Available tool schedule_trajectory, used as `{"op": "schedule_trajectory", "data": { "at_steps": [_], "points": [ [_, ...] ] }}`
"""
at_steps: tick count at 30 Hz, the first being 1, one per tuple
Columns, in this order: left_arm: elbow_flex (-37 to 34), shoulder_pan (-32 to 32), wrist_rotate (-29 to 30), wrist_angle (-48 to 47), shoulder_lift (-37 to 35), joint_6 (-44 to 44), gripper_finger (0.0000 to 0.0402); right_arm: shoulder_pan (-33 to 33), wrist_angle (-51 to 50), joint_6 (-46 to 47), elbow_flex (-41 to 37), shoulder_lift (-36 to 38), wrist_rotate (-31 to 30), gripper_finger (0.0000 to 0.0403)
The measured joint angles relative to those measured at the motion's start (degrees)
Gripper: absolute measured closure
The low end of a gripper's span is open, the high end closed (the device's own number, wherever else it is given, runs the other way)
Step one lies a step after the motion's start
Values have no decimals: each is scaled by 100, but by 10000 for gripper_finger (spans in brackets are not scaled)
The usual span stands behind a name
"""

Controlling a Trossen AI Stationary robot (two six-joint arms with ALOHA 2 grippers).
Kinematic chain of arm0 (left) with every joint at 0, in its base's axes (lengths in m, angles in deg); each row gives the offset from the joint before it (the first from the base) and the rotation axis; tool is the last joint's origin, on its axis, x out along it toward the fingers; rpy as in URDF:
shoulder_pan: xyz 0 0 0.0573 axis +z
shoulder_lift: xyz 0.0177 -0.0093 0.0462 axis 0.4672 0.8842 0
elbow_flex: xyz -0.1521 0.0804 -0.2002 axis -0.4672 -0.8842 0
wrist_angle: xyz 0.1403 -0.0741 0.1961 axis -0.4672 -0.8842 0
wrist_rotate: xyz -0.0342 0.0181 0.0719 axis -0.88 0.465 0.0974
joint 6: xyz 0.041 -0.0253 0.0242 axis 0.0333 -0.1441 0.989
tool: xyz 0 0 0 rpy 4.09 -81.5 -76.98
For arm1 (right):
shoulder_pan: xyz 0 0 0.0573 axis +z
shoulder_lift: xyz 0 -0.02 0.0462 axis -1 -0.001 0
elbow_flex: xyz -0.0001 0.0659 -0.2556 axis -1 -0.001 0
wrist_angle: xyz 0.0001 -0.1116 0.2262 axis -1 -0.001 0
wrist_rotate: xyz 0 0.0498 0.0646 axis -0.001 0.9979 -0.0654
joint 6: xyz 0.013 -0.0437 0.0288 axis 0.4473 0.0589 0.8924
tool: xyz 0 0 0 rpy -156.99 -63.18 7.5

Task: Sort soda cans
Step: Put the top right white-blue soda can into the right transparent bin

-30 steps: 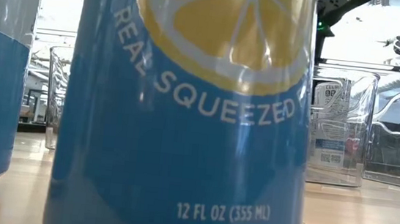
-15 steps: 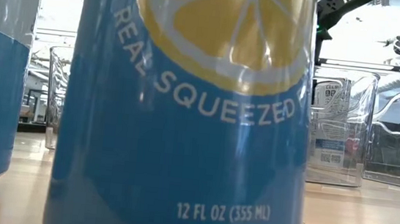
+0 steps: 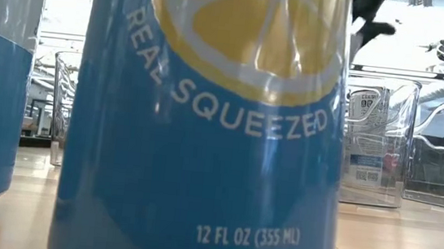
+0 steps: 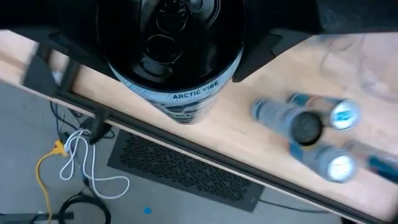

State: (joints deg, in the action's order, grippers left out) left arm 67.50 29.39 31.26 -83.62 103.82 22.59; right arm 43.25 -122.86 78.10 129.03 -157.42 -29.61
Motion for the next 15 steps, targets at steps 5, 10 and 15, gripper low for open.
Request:
{"op": "schedule_trajectory", "data": {
  "at_steps": [5,10,15],
  "points": [
    [0,0,0,0,0,2,269,245,-1160,541,801,665,-113,161],
    [0,0,0,2,0,-2,269,641,-1118,1566,598,1674,309,160],
    [0,-2,-66,0,2,0,269,872,-1102,2303,36,2595,130,161]
  ]
}}
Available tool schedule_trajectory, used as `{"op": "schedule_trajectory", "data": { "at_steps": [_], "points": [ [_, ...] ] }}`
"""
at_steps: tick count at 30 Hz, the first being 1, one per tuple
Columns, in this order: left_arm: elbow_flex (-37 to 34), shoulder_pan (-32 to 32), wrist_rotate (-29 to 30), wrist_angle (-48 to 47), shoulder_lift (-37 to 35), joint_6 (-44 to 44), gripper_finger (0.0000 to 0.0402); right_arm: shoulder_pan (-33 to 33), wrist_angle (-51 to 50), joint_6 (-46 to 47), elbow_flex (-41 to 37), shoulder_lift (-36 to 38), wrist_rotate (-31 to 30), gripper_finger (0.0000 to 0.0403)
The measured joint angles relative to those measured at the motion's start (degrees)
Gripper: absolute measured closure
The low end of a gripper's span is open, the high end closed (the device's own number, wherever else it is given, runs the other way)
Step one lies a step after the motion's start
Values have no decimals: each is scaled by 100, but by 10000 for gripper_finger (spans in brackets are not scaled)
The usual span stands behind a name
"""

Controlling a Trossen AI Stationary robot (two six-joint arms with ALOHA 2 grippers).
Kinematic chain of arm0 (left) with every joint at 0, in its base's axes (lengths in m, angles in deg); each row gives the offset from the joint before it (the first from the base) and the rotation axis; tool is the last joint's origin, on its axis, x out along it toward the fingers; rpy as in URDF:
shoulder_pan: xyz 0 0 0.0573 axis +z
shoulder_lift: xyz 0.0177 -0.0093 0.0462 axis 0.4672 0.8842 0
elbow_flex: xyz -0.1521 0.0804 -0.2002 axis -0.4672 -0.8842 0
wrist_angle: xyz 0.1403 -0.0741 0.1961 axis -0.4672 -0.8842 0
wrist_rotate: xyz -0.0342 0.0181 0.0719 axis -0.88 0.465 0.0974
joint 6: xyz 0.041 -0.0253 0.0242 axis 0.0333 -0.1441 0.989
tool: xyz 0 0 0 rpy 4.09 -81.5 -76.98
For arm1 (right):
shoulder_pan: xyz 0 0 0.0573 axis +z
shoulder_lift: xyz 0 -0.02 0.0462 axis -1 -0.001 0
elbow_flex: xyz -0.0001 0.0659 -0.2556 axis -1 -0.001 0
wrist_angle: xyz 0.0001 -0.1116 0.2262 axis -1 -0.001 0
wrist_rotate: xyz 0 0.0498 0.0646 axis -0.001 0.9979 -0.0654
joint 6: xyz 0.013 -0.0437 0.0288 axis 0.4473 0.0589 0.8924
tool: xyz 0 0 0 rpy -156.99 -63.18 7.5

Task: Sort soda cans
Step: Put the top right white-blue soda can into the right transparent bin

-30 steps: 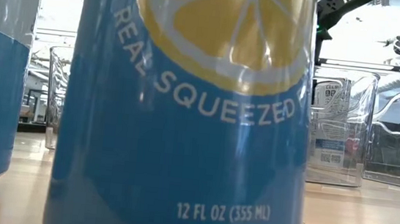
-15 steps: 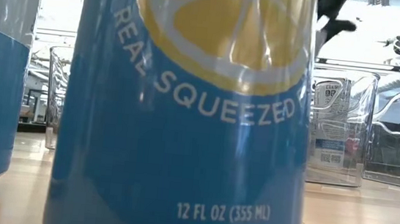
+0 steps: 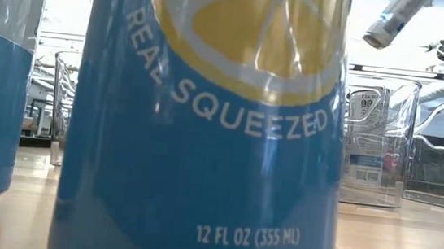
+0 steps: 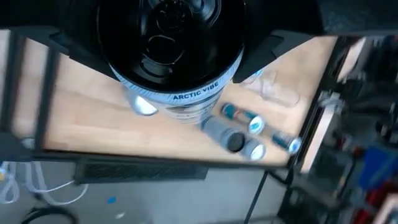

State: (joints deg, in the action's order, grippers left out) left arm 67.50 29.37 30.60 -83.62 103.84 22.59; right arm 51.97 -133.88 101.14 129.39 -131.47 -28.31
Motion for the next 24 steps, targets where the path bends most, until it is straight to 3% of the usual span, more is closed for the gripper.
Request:
{"op": "schedule_trajectory", "data": {
  "at_steps": [11,24],
  "points": [
    [0,2,5,19,0,-4,269,23,-4,757,-2217,1418,143,161],
    [0,2,12,280,-2,-7,269,60,418,492,-3814,1244,263,157]
  ]
}}
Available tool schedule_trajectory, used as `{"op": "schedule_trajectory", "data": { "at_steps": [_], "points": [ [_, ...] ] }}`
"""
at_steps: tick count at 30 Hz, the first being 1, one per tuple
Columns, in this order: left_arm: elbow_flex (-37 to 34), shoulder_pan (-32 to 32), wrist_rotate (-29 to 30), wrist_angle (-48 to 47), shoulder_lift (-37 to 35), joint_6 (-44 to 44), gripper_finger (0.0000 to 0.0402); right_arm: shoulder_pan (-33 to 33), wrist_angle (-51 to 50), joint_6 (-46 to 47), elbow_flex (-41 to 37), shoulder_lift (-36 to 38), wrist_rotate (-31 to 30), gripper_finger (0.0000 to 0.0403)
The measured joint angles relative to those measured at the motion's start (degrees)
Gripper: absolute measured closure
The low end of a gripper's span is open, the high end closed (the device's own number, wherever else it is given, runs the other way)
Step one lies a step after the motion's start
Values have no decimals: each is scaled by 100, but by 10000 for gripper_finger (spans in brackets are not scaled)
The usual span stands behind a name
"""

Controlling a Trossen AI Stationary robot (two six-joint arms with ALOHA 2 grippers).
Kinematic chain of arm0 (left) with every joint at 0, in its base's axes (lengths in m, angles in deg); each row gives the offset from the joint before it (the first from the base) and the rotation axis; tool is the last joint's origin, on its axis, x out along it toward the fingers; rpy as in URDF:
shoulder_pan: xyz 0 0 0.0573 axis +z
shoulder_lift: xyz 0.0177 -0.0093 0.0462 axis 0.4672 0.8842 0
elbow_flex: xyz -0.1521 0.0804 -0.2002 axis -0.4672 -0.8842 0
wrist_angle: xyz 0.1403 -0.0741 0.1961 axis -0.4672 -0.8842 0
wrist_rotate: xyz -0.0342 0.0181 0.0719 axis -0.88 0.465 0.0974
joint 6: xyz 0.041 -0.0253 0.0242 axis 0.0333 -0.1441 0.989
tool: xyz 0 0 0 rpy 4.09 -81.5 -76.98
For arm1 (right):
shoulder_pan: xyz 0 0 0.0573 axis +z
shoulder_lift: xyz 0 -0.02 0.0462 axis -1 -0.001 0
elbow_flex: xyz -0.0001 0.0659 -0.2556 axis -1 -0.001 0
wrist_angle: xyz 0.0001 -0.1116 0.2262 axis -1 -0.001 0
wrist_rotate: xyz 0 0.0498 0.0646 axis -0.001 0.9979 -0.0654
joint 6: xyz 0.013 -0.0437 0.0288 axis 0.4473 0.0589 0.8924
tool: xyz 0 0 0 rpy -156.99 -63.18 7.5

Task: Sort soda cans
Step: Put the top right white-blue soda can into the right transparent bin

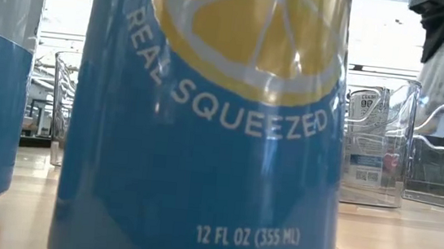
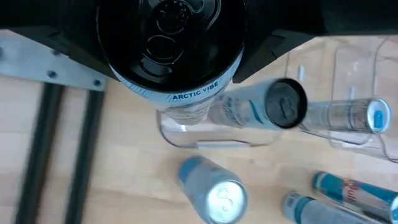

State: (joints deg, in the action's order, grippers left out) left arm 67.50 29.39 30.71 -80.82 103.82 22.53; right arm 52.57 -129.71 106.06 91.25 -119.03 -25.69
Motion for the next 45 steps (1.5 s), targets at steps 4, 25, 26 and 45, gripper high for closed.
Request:
{"op": "schedule_trajectory", "data": {
  "at_steps": [4,25,26,45],
  "points": [
    [0,0,27,17,2,2,269,245,275,140,-157,-47,70,157],
    [0,2,319,20,2,9,269,1896,377,1153,-212,-1336,-980,156],
    [0,-2,319,20,2,11,269,1916,395,1154,-279,-1374,-973,156],
    [0,0,317,17,2,57,269,1905,1548,1328,-1518,-1392,-1110,156]
  ]
}}
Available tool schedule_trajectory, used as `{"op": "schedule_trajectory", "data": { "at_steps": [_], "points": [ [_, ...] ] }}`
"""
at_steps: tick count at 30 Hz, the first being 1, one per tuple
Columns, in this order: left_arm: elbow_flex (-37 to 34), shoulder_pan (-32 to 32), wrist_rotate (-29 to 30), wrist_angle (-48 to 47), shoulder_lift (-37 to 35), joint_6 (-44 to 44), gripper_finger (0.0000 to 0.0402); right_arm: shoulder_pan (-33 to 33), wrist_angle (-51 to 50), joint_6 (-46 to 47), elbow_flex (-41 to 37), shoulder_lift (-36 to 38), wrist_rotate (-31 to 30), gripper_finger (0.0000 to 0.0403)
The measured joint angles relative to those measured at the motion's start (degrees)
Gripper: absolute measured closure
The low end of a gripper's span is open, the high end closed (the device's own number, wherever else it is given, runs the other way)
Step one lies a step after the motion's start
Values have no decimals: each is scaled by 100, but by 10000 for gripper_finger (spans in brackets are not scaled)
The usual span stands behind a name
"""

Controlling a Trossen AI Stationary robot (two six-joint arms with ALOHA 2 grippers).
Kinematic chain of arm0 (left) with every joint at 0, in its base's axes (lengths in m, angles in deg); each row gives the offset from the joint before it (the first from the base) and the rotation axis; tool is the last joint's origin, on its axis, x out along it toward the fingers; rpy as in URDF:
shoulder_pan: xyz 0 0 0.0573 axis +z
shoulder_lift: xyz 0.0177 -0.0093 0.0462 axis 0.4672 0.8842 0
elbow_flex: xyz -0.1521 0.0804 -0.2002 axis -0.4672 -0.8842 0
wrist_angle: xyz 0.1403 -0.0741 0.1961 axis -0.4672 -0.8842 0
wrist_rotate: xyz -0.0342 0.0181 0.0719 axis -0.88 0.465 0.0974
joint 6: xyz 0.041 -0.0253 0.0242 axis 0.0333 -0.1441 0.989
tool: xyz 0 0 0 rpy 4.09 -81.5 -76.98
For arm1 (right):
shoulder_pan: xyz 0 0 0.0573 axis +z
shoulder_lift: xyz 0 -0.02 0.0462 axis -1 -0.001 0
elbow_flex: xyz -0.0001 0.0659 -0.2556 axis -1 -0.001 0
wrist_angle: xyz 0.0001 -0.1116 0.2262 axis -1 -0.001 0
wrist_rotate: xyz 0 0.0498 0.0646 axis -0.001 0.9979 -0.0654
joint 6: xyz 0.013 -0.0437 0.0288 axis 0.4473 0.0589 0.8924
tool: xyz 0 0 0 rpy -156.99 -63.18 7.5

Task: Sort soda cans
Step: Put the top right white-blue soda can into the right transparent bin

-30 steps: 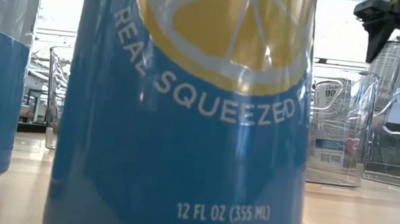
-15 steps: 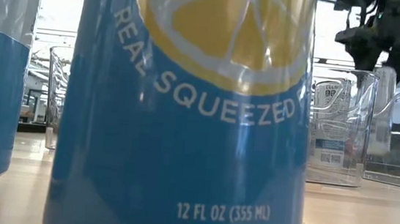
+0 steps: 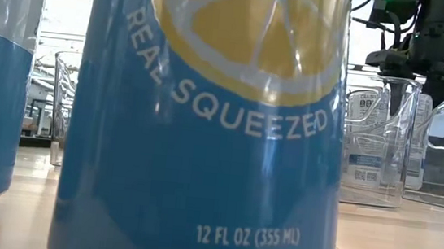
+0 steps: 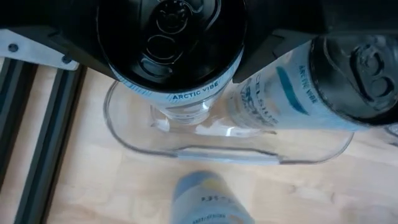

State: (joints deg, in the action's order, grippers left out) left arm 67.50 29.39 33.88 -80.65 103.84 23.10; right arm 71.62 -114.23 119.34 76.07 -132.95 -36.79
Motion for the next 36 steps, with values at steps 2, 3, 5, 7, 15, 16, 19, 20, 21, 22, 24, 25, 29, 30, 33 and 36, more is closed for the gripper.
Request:
{"op": "schedule_trajectory", "data": {
  "at_steps": [2,3,5,7,15,16,19,20,21,22,24,25,29,30,33,36],
  "points": [
    [0,0,-1,0,0,-7,269,0,4,0,0,-2,-80,156],
    [0,0,-2,0,0,-7,269,0,4,0,0,-19,-71,155],
    [0,0,-2,0,0,-9,269,-2,-1,-2,0,-69,-27,153],
    [0,0,-2,0,0,-9,269,17,2,-31,0,-143,7,147],
    [0,0,-11,0,0,-14,269,50,9,-131,9,-465,13,107],
    [0,0,-11,0,0,-14,269,50,9,-131,7,-485,13,104],
    [0,0,-21,0,0,-14,269,50,4,-161,7,-496,15,100],
    [0,0,-23,0,0,-14,269,50,5,-165,7,-498,15,99],
    [0,0,-24,0,0,-14,269,50,3,-153,7,-497,17,99],
    [0,0,-24,0,0,-14,269,48,2,-133,7,-487,17,99],
    [0,0,-24,0,0,-9,269,48,0,-128,8,-474,18,99],
    [0,0,-24,1,0,-9,269,48,-10,-125,20,-474,23,99],
    [0,0,-24,0,0,-7,269,48,-15,-179,122,-474,120,98],
    [0,0,-24,0,0,-7,269,48,-20,-188,156,-473,124,98],
    [0,0,-23,0,0,-7,269,48,-11,-198,259,-429,124,98],
    [0,0,-24,0,0,-5,269,48,-50,-196,336,-364,126,98]
  ]
}}
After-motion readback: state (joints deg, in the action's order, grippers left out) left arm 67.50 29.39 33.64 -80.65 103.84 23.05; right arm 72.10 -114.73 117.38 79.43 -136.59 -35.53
